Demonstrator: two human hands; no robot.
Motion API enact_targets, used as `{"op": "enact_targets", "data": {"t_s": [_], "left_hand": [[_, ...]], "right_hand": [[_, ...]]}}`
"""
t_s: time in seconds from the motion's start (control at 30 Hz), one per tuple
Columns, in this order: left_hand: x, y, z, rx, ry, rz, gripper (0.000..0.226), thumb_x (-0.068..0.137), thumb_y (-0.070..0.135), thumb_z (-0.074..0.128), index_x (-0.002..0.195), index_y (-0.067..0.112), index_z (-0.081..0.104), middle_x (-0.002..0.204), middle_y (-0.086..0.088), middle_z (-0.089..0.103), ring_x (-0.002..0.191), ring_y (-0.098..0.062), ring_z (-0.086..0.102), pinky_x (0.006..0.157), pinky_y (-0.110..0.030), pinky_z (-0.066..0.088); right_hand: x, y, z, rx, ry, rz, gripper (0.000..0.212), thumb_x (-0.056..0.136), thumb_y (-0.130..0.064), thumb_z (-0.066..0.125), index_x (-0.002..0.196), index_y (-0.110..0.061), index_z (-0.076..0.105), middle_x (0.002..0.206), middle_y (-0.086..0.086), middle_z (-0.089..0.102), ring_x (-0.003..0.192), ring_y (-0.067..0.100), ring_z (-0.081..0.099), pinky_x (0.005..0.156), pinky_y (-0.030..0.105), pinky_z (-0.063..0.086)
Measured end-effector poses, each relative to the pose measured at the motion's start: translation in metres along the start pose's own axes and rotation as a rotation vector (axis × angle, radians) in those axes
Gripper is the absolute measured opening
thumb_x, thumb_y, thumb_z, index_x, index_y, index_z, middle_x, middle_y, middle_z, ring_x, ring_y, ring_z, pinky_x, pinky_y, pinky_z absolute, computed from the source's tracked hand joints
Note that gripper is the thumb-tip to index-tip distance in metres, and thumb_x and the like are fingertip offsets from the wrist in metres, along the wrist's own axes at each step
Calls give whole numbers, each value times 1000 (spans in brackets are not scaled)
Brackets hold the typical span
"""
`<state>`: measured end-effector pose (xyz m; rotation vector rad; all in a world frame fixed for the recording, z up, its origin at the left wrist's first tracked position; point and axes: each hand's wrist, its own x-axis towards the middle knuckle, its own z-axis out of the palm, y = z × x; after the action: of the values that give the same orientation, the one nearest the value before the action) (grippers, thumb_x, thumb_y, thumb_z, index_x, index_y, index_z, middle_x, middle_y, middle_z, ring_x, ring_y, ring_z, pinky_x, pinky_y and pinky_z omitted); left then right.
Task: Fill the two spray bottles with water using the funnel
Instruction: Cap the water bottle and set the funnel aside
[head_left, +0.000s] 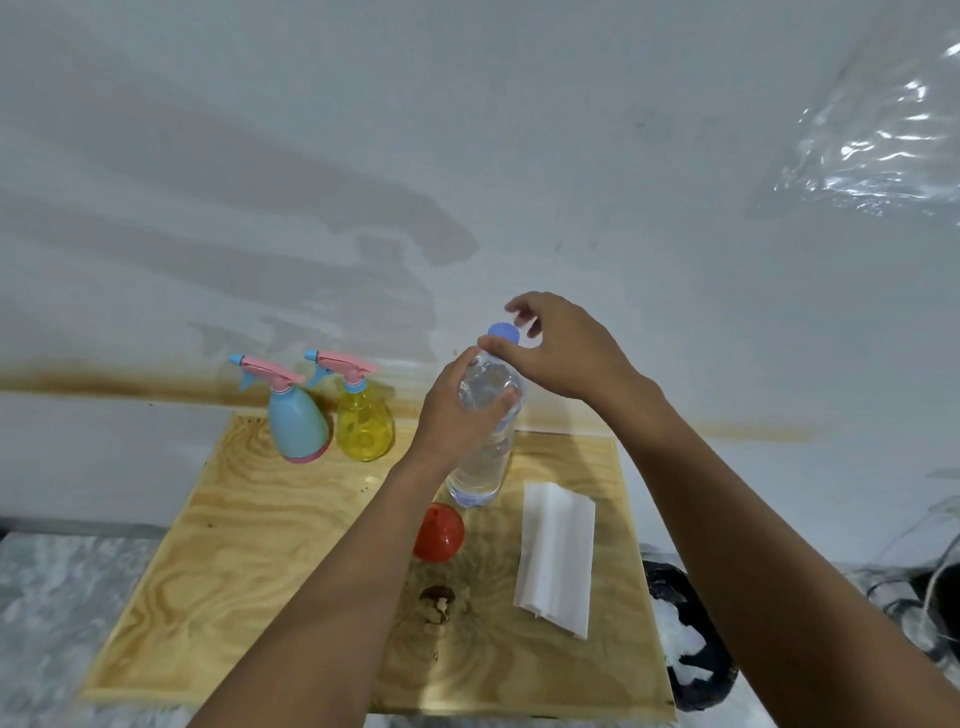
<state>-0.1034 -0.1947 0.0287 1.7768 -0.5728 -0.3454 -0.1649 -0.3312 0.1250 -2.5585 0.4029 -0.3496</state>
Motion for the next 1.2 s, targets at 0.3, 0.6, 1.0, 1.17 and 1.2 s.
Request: {"op": "enact_targets", "data": {"t_s": [0.3, 0.6, 1.0, 1.17, 1.2], "left_hand": [[4, -6, -1, -6, 10, 2, 69, 79, 44, 79, 140, 30, 49, 134, 10, 57, 124, -6, 52, 106, -33, 46], [3, -4, 1, 5, 31, 2, 66, 81, 41, 79, 139, 28, 51, 133, 9, 58, 123, -7, 53, 104, -33, 47], [1, -5, 1, -41, 26, -6, 69, 80, 42, 80, 141, 31, 49, 136, 14, 55, 125, -3, 51, 103, -26, 45], [4, -6, 1, -36, 21, 13, 61, 78, 43, 80, 133, 34, 55, 132, 11, 58, 124, -6, 54, 104, -37, 49], [4, -5, 1, -47, 23, 15, 61, 79, 41, 81, 133, 35, 54, 133, 13, 58, 125, -5, 53, 105, -37, 48]], "right_hand": [[3, 9, 2, 0, 6, -60, 30, 86, -50, 71, 105, -29, 62, 97, -18, 62, 85, 1, 56, 73, 24, 44], [13, 8, -3, -98, -174, -197, 36, 100, -36, 57, 134, -25, 60, 121, -4, 61, 105, 6, 41, 90, 25, 37], [7, 15, -4, -39, -163, -169, 37, 94, -45, 63, 126, -26, 63, 109, -14, 56, 99, 4, 42, 84, 24, 36], [-2, 7, 24, 7, 126, -59, 36, 89, -49, 67, 104, -17, 67, 84, -13, 53, 94, 11, 46, 78, 22, 36], [-3, 5, 29, 13, 154, -34, 37, 89, -50, 67, 103, -16, 67, 80, -17, 48, 93, 10, 46, 76, 22, 34]]}}
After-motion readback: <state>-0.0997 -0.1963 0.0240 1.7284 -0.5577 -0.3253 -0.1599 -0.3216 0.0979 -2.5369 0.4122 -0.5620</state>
